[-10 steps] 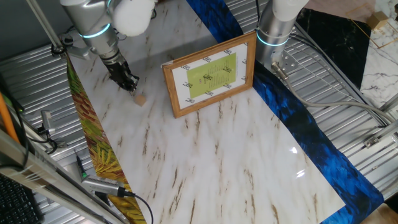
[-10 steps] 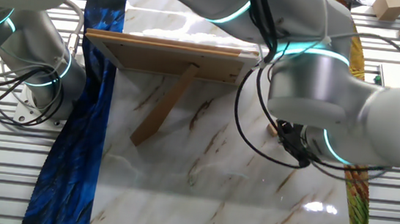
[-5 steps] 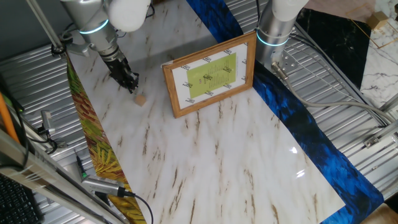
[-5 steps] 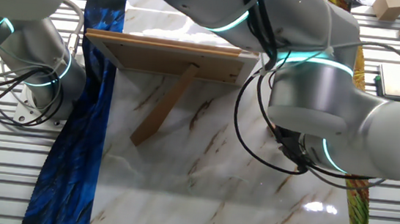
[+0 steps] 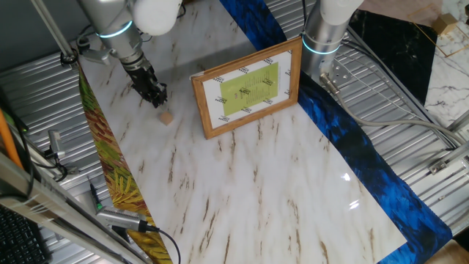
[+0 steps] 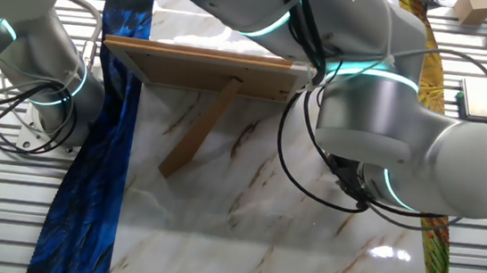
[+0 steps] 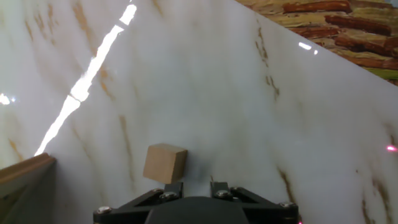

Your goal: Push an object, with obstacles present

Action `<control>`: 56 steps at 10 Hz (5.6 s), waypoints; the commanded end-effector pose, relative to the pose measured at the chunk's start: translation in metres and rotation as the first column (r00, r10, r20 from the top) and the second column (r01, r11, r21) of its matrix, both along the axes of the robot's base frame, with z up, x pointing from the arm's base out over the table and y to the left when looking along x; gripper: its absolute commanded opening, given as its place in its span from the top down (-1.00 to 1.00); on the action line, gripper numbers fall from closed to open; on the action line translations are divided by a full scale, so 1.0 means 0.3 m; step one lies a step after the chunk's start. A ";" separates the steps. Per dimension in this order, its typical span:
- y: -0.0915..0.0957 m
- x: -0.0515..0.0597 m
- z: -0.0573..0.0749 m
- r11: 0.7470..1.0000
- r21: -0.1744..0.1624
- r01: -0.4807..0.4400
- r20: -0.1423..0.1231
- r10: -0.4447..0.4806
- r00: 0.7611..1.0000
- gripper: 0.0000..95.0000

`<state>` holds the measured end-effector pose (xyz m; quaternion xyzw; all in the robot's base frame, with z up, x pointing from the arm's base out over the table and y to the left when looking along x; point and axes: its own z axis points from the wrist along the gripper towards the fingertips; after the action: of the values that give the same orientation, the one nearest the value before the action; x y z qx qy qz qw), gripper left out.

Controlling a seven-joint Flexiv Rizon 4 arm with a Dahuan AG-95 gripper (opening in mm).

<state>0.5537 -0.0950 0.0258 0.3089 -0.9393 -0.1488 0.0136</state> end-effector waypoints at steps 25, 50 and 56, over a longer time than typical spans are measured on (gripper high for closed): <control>0.314 0.023 0.021 0.993 -0.014 0.114 -0.029 -0.114 0.993 1.00; 0.156 0.114 0.004 0.984 -0.035 -0.174 0.028 0.175 0.984 1.00; 0.303 0.134 -0.009 0.987 -0.021 -0.159 0.032 0.159 0.987 1.00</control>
<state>0.5946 -0.0009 0.0225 0.3852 -0.9130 -0.1340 0.0125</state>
